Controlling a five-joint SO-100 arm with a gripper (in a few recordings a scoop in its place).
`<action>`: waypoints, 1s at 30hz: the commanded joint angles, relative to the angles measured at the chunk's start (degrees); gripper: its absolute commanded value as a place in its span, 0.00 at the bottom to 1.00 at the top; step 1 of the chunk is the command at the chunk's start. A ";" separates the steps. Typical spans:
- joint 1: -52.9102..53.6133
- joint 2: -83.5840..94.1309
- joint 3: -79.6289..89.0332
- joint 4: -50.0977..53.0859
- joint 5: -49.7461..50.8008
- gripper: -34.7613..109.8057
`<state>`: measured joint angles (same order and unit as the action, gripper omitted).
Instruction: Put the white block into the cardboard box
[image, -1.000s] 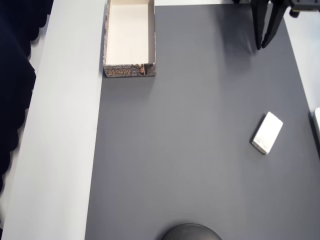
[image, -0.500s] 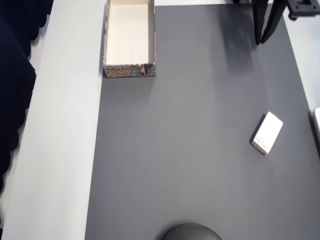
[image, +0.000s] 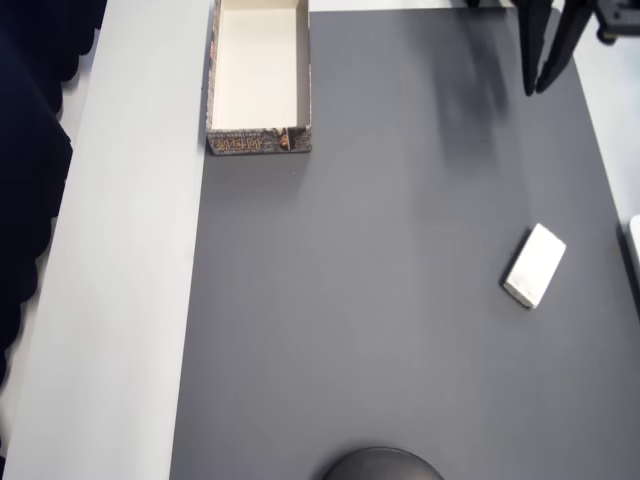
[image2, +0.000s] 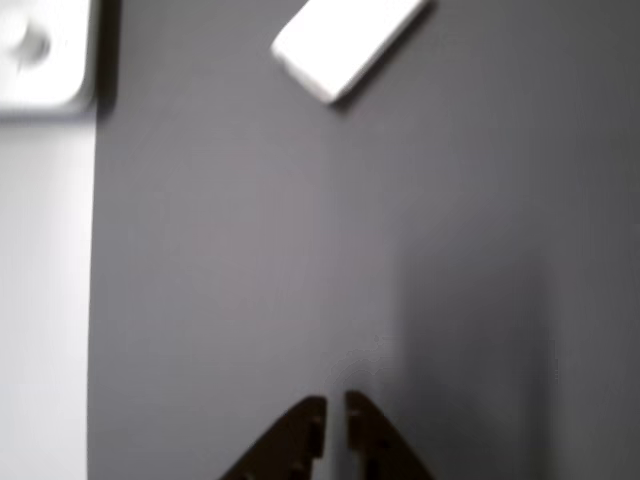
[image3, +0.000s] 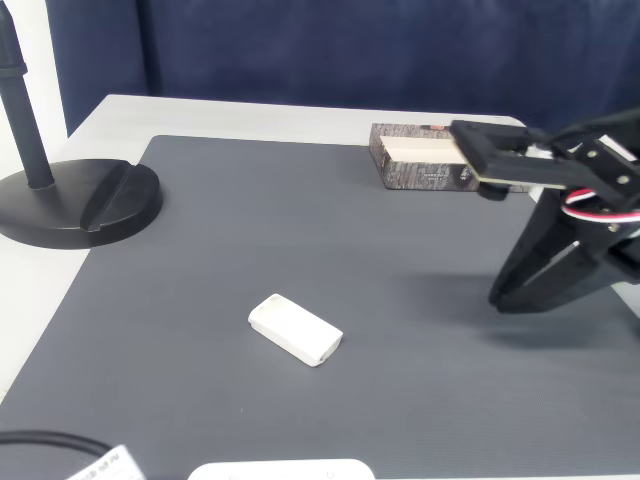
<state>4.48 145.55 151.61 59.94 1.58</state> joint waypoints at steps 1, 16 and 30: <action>0.26 -6.15 -8.79 -1.41 -0.97 0.25; 0.97 -28.30 -25.84 -0.79 7.73 0.23; 2.46 -43.15 -41.57 -0.70 9.49 0.23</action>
<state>6.77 103.62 116.28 59.68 10.81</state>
